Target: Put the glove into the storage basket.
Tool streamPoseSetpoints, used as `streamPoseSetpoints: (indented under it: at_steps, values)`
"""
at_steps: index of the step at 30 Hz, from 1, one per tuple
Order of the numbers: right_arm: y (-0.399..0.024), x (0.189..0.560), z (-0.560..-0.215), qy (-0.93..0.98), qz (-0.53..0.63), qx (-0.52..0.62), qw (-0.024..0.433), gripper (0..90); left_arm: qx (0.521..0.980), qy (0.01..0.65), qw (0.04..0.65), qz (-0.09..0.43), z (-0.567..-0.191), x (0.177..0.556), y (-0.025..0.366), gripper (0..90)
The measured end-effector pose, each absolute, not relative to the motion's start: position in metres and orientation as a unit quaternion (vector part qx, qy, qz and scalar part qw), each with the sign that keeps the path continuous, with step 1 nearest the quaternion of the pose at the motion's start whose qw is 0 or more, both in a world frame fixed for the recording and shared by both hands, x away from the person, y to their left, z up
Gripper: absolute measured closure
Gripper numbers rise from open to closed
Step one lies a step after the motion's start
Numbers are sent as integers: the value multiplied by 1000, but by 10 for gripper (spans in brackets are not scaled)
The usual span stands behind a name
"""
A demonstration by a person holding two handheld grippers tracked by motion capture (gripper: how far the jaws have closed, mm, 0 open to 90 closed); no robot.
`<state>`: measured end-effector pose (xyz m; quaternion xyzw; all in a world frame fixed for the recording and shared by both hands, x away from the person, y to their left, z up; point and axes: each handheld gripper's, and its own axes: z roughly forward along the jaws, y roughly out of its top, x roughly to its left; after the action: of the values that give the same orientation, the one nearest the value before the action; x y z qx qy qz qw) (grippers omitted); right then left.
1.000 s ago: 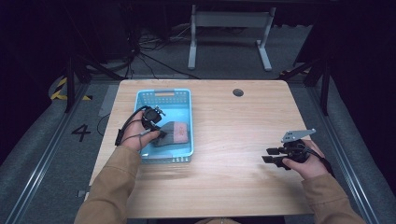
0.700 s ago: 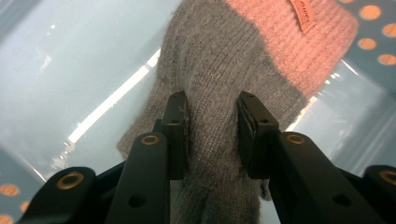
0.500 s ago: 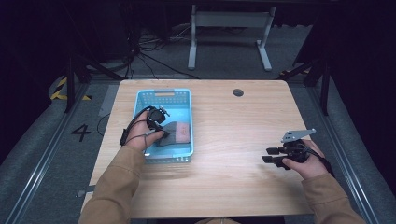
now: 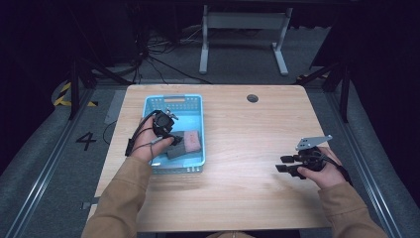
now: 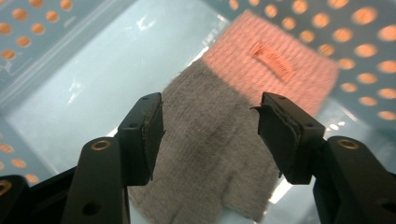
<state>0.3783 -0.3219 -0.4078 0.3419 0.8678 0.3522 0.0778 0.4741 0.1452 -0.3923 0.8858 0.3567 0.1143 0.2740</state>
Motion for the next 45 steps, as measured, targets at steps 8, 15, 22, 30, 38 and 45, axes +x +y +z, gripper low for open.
streamPoseSetpoints:
  at_steps: [8,15,22,30,38,45]
  values:
    - [-316,388,-407,872,352,332,71,548,874,348,324,104,-369,442,146,401]
    - [-307,397,-406,875,355,324,68,547,878,321,341,102,-352,409,143,393]
    - [-302,398,-406,877,353,318,66,546,882,292,359,88,-345,379,137,394]
    - [-303,395,-408,878,350,320,66,544,889,265,366,73,-358,355,128,375]
    - [-307,392,-410,877,347,325,67,537,901,229,368,34,-396,345,117,405]
    - [-308,391,-413,878,343,328,67,529,901,234,365,18,-430,340,112,416]
